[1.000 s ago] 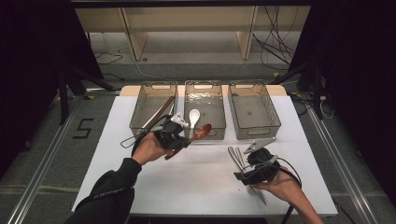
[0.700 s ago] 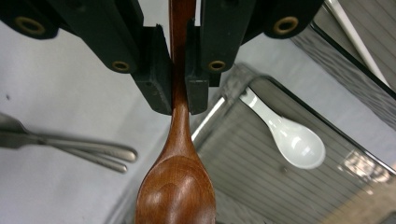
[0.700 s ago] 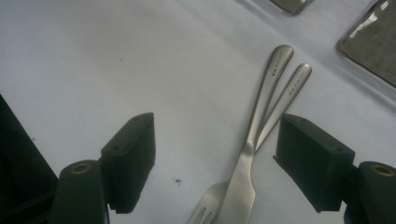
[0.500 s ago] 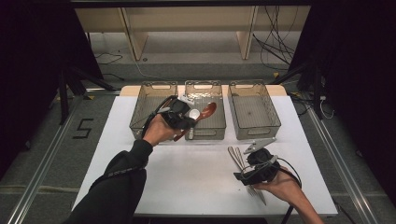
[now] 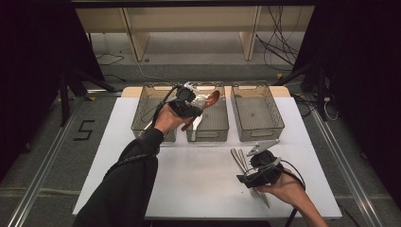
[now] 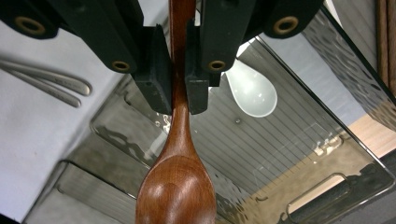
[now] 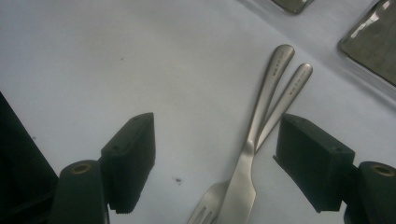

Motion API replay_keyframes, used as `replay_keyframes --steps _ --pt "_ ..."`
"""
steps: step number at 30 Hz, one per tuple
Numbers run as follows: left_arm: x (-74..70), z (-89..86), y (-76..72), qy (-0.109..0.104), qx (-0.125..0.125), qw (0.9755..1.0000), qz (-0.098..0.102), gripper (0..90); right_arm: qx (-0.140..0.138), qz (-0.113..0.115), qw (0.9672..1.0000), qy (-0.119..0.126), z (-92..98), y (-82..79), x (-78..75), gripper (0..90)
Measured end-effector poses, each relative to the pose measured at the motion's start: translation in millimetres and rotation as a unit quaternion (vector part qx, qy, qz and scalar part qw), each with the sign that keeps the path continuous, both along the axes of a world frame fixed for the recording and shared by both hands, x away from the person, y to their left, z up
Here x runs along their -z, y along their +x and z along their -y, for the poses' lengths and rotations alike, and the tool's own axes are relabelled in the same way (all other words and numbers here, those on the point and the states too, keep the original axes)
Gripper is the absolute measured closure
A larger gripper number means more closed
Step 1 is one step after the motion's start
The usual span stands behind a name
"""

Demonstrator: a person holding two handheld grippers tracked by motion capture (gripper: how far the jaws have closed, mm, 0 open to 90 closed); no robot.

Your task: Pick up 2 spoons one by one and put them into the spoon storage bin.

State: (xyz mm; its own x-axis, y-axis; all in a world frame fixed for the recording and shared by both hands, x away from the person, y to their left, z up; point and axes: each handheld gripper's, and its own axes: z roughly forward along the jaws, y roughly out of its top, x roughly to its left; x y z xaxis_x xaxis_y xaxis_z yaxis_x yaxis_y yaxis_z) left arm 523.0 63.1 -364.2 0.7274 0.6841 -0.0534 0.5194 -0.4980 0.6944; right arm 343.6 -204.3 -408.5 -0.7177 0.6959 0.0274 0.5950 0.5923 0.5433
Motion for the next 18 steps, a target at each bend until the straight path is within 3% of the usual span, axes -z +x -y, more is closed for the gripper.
replay_keyframes --steps 4,6,13,18 --pt "3.4 0.1 8.2 0.0 -0.007 1.0 -0.002 80.7 -0.001 -0.001 1.0 0.0 0.2 0.0 0.2 29.2" --pt "4.9 -0.4 11.6 -0.011 -0.016 0.9998 -0.003 80.6 0.0 -0.002 1.0 0.0 0.3 0.1 0.2 29.2" --pt "8.8 -0.7 19.4 -0.02 -0.028 0.9994 -0.008 80.6 -0.001 0.0 1.0 0.002 1.0 -0.3 -0.9 29.2" --pt "9.6 2.2 22.1 -0.024 -0.028 0.9993 -0.008 80.6 0.001 -0.001 1.0 0.003 1.5 -0.4 -1.1 29.2"
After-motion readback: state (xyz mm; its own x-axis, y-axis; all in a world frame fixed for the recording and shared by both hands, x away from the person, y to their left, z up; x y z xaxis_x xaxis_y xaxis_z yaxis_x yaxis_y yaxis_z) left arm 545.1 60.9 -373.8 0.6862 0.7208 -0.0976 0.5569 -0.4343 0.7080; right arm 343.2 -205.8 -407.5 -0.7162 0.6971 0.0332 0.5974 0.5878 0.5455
